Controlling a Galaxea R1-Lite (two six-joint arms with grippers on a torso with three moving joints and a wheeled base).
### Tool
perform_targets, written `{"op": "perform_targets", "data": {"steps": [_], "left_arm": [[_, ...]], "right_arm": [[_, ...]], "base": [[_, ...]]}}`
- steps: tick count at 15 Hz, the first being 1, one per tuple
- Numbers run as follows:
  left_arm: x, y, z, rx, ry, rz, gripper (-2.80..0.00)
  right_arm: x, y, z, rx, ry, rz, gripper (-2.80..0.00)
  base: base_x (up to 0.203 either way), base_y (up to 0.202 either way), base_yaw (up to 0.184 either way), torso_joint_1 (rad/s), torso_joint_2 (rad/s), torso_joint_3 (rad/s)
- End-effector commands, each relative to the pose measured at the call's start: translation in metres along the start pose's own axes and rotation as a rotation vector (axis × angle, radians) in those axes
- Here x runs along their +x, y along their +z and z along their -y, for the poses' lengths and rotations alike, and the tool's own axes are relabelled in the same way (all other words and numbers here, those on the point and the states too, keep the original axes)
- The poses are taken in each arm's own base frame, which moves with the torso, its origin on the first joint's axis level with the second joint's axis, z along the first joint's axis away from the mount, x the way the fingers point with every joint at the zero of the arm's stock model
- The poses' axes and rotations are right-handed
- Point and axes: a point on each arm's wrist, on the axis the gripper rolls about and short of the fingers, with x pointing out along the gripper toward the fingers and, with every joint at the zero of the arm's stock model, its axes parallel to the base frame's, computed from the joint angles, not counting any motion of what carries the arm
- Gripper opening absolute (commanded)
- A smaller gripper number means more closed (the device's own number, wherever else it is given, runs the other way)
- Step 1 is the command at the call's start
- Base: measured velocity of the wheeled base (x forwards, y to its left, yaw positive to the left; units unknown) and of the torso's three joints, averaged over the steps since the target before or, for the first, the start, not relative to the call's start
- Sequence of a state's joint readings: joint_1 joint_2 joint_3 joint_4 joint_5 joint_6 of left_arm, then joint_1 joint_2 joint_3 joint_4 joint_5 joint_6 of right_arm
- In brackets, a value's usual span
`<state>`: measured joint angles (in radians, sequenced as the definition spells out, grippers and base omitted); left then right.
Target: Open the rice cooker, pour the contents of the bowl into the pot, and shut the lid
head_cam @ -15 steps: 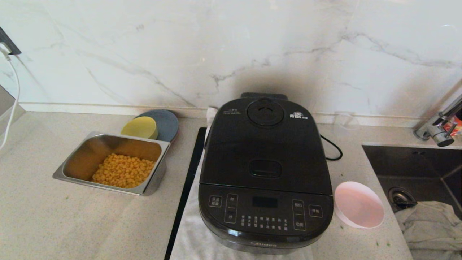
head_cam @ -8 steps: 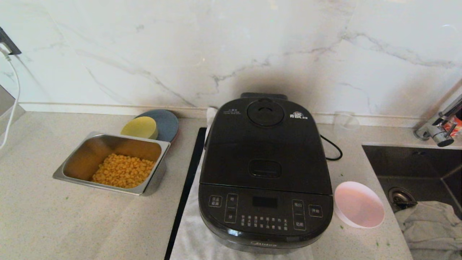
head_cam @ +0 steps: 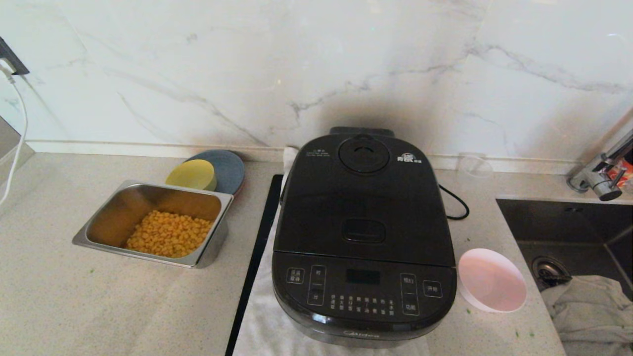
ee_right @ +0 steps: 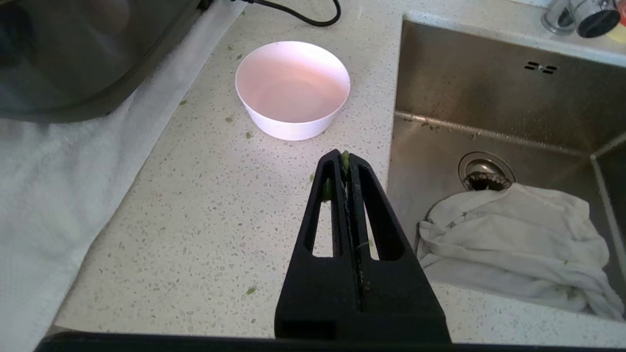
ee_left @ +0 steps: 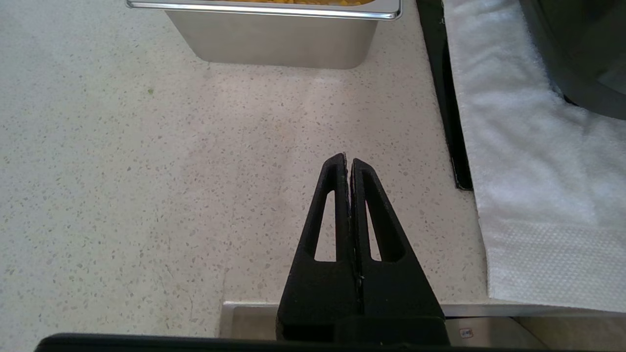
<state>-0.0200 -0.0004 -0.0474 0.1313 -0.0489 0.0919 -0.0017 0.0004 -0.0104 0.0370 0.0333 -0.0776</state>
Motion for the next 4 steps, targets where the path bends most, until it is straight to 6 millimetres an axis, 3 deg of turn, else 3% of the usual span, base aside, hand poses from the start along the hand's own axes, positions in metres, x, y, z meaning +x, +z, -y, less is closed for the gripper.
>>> {"op": "perform_targets", "data": {"steps": [1,4], "left_arm": [[-0.0001,-0.0001,0.0000,0.001,0.000,0.001,-2.80],[-0.0001,-0.0001,0.0000,0.000,0.000,0.001,-2.80]], "right_arm": [[0.0003,0.0004,0.0001,0.004,-0.001,-0.002,-2.80],[0.0003,0.0004,0.0001,0.010,-0.002,-0.002,-2.80]], "base": [[0.000,0.000,0.000,0.000,0.00,0.000],[0.000,0.000,0.000,0.000,0.00,0.000]]}}
